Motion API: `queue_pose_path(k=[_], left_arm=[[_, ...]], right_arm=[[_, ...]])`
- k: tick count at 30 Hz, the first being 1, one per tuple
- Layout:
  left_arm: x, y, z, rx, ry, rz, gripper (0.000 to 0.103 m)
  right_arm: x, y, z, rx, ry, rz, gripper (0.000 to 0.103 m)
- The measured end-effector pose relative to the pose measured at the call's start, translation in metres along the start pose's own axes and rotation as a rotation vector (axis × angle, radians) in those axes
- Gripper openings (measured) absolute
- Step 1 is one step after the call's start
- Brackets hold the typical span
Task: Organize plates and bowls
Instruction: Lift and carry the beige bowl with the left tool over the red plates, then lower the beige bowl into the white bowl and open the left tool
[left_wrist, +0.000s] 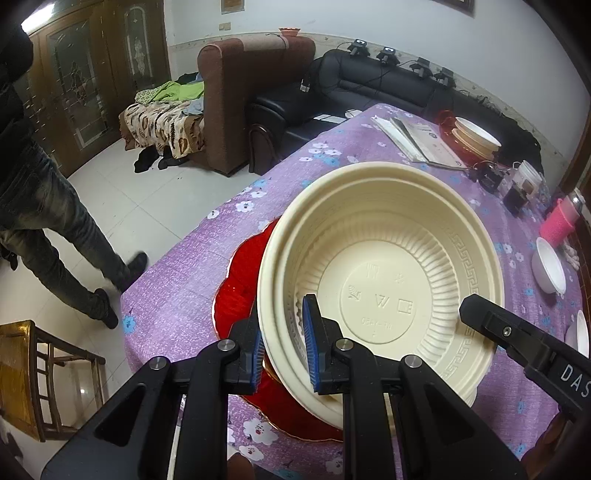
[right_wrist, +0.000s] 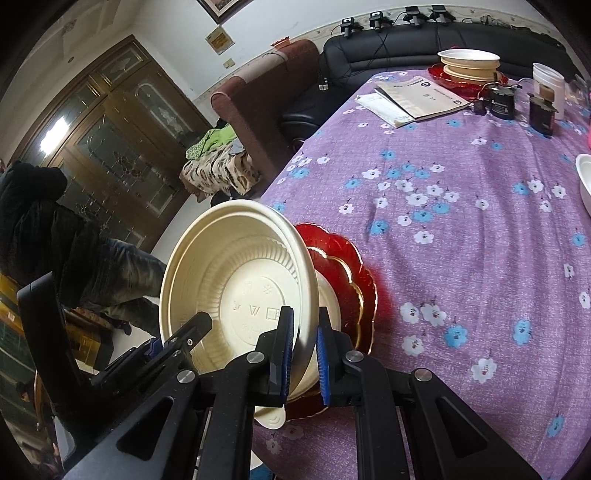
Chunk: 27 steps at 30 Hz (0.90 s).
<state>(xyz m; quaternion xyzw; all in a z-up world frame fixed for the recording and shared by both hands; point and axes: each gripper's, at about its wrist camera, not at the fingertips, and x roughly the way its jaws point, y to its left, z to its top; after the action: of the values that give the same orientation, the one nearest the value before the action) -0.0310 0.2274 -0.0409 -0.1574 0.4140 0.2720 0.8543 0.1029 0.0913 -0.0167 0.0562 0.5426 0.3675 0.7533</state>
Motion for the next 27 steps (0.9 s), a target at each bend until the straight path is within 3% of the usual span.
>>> queue_pose_path(k=[27], left_arm=[[0.018,0.005,-0.007,-0.011,0.044,0.033,0.017]], right_arm=[[0.030,-0.006,-0.004,0.011,0.072,0.002,0.012]])
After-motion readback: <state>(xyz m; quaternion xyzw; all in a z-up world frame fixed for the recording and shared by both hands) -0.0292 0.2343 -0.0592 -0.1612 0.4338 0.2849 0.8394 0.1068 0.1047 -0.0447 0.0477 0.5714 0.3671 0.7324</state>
